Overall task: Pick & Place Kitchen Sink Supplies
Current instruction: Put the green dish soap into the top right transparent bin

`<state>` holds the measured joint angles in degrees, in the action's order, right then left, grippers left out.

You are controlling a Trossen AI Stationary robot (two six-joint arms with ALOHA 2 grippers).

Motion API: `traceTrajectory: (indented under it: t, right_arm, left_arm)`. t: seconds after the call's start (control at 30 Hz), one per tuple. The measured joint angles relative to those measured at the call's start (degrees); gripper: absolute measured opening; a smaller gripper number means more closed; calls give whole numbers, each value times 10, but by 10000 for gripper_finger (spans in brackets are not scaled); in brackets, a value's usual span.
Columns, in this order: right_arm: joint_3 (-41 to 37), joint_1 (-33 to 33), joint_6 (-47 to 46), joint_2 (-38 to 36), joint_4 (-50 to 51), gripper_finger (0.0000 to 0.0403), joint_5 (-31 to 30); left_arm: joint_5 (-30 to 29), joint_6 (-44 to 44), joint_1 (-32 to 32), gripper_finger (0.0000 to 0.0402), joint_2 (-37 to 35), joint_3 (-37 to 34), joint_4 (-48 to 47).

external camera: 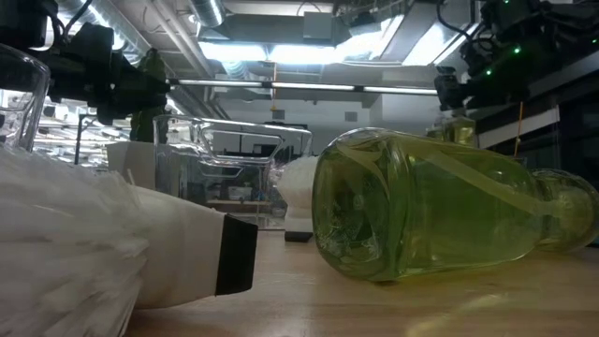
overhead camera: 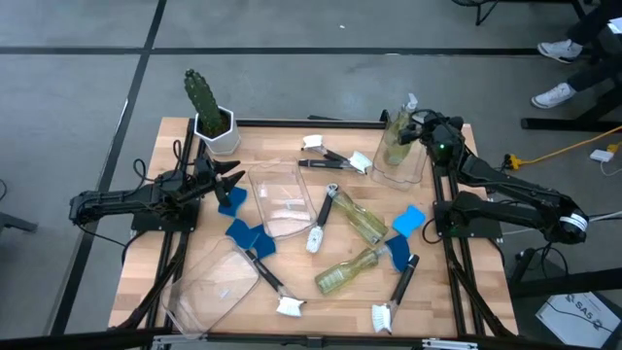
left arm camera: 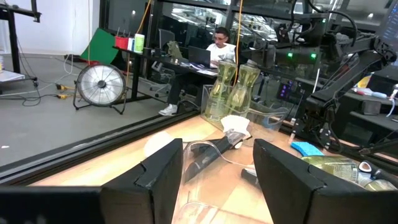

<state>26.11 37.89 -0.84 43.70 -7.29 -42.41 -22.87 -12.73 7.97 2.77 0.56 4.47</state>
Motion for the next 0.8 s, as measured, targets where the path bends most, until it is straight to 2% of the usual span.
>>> traceTrajectory:
  t: [0.2,0.43,0.8]
  right_arm:
    - [12,0,-1,-2,-4,326,0]
    - [48,-1,-5,-3,38,327,23]
    - [60,-1,12,-4,36,327,35]
  left_arm:
    - [0,0,0,190,0,0,0]
    - [0,0,0,191,0,0,0]
    - [0,0,0,191,0,0,0]
